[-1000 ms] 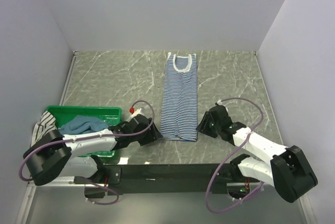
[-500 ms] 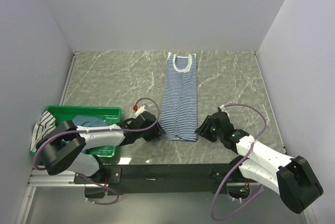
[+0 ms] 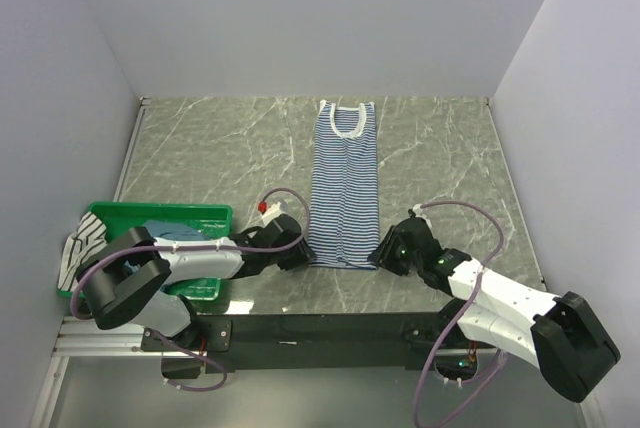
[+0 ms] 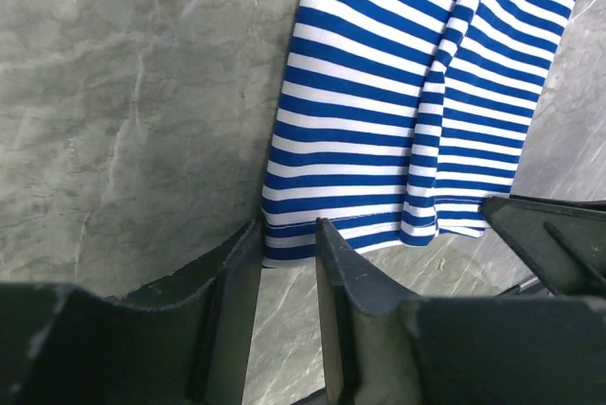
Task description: Fold and stack the tank tops
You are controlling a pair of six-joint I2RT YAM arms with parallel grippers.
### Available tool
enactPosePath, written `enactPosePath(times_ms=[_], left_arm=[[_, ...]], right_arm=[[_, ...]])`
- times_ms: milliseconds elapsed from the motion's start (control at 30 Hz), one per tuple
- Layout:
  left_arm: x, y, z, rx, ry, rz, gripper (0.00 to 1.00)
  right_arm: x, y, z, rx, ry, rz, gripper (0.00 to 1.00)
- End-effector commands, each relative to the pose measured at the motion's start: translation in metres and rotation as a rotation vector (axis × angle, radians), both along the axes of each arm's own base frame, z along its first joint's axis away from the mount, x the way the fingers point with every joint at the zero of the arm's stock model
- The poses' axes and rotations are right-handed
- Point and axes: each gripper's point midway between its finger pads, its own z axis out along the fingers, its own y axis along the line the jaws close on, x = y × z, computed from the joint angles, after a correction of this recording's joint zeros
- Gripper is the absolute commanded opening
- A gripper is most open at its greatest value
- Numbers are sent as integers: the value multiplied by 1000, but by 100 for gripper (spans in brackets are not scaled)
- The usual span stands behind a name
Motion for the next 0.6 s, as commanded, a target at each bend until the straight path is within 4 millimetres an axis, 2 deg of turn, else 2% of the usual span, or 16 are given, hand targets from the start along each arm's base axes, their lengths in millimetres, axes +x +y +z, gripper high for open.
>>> enactPosePath(times_ms=[0, 133, 167, 200, 233, 333, 367, 533, 567], left_arm=[[-21, 27, -36, 172, 75, -18, 35], [-24, 26, -38, 175, 76, -27, 29], [-24, 26, -38, 175, 74, -30, 26], [-26, 24, -38, 177, 70, -45, 24], [-27, 22, -38, 179, 66, -55, 23], [-33, 18, -33, 211, 53, -89, 9], [-35, 17, -32, 222, 50, -94, 0], [-57, 13, -14, 200, 37, -112, 1], [-60, 10, -5, 177, 25, -113, 1]], right_arm=[[-30, -16, -31, -108, 136, 12, 38], [-33, -17, -34, -124, 149, 18, 25], [-33, -16, -34, -125, 148, 22, 20], [-32, -20, -33, -139, 136, 12, 7], [-31, -20, -32, -142, 130, 13, 3], [-29, -24, -26, -165, 109, 12, 0], [-30, -26, -24, -173, 104, 13, 0], [-41, -29, -7, -174, 63, 29, 0], [-41, -27, 0, -150, 40, 27, 0]])
